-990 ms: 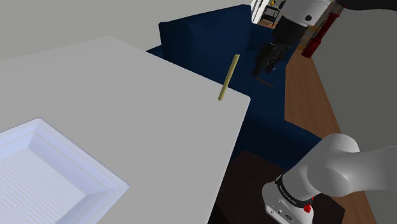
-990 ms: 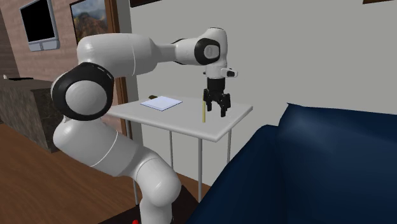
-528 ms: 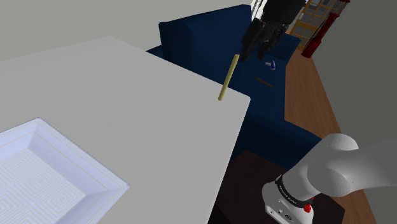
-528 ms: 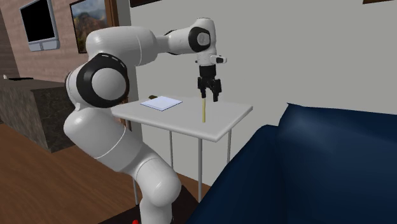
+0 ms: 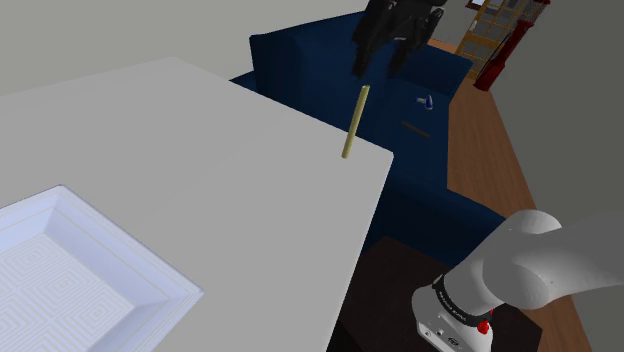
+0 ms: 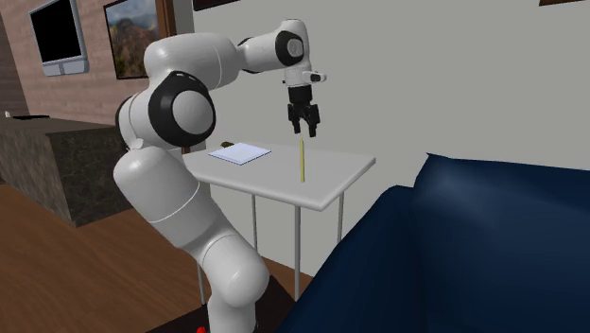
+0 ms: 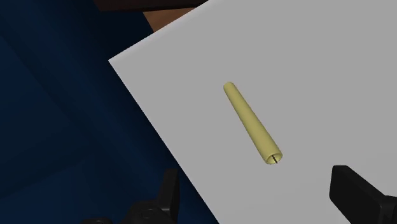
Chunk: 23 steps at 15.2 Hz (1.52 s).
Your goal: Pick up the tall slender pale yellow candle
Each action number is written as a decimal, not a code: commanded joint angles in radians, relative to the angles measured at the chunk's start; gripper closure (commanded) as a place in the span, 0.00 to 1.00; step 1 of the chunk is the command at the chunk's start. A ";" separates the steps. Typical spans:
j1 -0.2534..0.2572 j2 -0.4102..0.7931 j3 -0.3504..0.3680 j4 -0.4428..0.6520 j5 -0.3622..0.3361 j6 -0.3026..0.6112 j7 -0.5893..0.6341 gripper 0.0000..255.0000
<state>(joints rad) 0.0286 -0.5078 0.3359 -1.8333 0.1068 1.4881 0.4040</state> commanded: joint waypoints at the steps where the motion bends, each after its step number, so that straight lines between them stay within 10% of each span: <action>1: 0.002 -0.009 0.002 -0.031 0.003 0.024 0.002 0.00; 6: 0.006 -0.031 0.003 -0.099 0.009 0.070 -0.001 0.00; 7: 0.006 -0.030 0.002 -0.096 0.008 0.068 -0.002 1.00; 23: -0.003 0.015 0.003 0.037 -0.004 -0.022 0.005 1.00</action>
<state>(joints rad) 0.0270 -0.4976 0.3392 -1.8157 0.1045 1.4818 0.4081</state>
